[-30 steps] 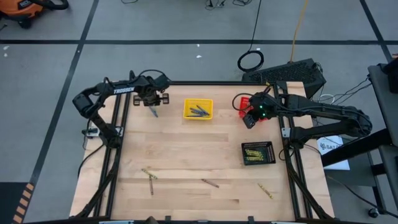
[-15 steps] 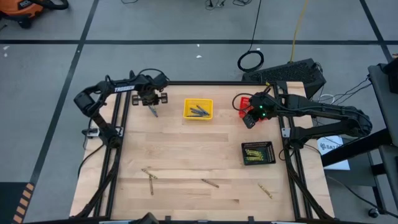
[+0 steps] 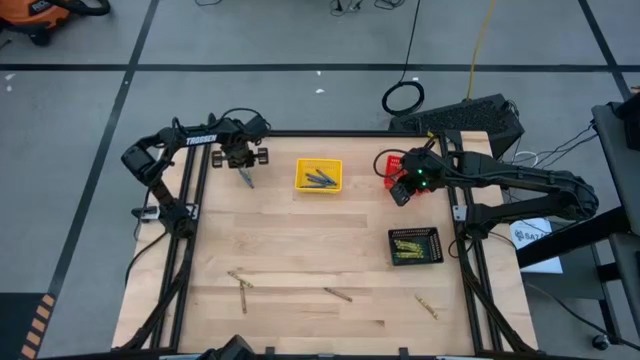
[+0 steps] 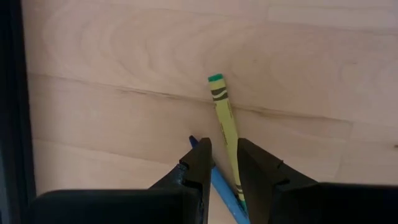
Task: Sort crayons
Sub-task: Put the green crayon into the black bin
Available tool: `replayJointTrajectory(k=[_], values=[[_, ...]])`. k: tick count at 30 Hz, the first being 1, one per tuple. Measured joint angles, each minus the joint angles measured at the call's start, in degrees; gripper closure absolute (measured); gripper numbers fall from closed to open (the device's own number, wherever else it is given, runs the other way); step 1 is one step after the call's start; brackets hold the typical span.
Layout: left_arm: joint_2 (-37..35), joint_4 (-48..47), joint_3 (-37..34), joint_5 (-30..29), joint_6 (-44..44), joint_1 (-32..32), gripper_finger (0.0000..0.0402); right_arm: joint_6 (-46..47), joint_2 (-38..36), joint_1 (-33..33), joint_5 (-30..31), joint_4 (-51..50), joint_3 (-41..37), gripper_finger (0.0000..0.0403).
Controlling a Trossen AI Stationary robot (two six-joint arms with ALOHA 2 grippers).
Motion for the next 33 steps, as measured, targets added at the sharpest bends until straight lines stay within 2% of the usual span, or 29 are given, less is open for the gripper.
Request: replayJointTrajectory(k=[8, 18, 27, 33], values=[[0.0, 3.2, 0.0, 2.6, -0.4, 0.2, 0.0331, -0.3, 0.0, 0.0, 0.1, 0.7, 0.0, 0.0277], [0.0, 2.8, 0.0, 1.6, -0.4, 0.2, 0.0331, -0.3, 0.0, 0.0, 0.1, 0.7, 0.0, 0.0277], [5.1, 3.8, 0.3, 1.3, 0.1, 0.2, 0.0331, -0.4, 0.0, 0.0, 0.1, 0.6, 0.0, 0.0277], [6.1, 4.0, 0.3, 1.2, 0.1, 0.2, 0.0332, -1.4, 0.0, 0.0, 1.3, 0.6, 0.0, 0.0277]])
